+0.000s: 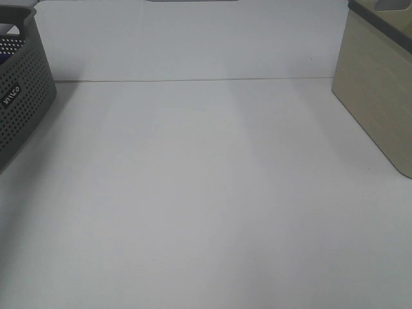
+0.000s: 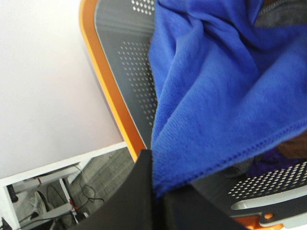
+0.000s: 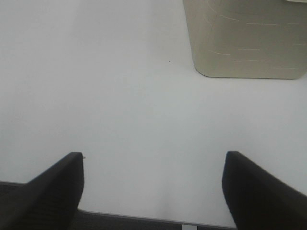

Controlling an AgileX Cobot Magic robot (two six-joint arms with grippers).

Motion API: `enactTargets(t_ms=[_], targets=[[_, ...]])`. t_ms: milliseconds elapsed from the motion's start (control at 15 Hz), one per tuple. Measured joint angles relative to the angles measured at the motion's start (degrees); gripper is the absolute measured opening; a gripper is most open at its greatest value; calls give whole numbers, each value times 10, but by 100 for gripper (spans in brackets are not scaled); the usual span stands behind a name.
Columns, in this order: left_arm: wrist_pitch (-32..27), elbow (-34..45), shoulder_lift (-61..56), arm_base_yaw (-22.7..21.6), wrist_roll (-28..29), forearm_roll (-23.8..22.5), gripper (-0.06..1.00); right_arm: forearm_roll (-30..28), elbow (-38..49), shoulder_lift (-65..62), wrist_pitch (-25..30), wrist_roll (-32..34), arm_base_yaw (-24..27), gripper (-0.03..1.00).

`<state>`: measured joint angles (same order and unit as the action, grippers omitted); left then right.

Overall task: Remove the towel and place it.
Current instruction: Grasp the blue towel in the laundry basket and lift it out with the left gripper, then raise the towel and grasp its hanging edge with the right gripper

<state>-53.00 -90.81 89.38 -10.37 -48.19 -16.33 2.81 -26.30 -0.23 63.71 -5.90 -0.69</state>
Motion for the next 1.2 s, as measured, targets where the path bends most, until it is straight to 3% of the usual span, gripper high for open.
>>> enactTargets(t_ms=[333, 400, 933, 1200], targets=[[5, 0, -74, 52, 0, 1, 0, 1, 0, 0, 0, 0, 0, 78], [10, -6, -96, 72, 0, 1, 0, 25, -3, 3, -5, -17, 0, 78], [8, -80, -103, 225, 7, -6, 0, 316, -10, 198, -146, -245, 0, 78], [8, -80, -96, 305, 25, -9, 0, 483, -10, 346, -171, -375, 0, 78]])
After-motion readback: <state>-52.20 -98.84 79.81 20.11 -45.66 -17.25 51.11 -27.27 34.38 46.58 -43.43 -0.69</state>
